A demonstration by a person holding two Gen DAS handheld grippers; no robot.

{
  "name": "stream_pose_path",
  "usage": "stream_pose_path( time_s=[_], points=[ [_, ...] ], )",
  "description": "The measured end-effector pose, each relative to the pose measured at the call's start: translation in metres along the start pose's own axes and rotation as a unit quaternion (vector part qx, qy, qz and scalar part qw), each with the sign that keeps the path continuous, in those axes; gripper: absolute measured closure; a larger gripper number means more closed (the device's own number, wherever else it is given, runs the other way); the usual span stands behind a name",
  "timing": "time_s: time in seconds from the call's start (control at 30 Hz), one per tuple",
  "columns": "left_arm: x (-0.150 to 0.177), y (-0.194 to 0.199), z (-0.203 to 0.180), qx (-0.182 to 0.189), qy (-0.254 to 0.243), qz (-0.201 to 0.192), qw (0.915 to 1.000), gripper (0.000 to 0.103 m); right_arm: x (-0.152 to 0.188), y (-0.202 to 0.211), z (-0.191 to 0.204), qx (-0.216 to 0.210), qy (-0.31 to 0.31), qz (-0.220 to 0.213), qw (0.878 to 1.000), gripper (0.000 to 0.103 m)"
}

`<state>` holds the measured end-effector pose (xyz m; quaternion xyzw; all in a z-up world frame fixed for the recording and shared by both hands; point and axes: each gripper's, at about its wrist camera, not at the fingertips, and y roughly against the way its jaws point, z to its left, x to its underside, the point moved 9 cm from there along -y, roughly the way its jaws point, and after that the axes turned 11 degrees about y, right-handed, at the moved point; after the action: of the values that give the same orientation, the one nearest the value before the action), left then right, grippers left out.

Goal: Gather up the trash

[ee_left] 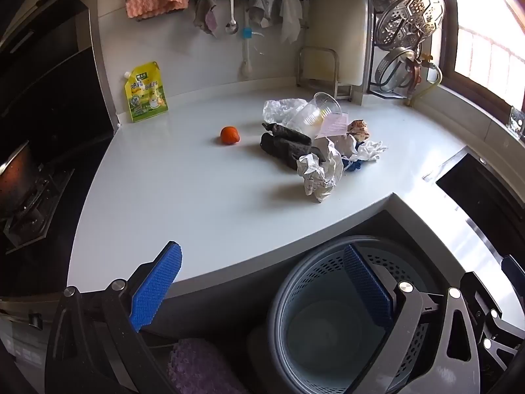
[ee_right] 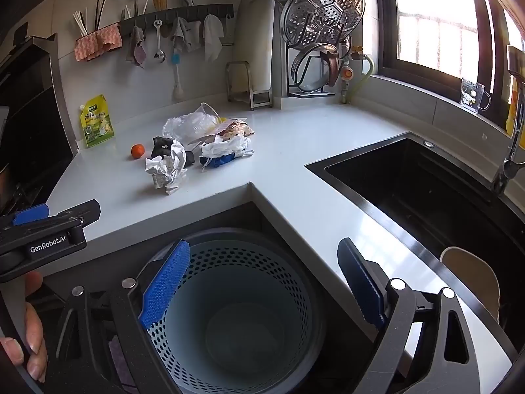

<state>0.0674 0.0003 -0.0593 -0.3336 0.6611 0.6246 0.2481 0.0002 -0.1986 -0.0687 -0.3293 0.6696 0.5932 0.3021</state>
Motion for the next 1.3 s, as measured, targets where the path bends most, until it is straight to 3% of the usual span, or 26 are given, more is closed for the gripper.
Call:
stream_pose_path(
  time_s=[1.3],
  points=[
    [0.0004,0.0022,0.0002,0.005,0.006,0.002,1.0000,0.006,0.0011,0.0005,-0.0014,-0.002,-0.003,0.005,1.000,0.016]
  ],
)
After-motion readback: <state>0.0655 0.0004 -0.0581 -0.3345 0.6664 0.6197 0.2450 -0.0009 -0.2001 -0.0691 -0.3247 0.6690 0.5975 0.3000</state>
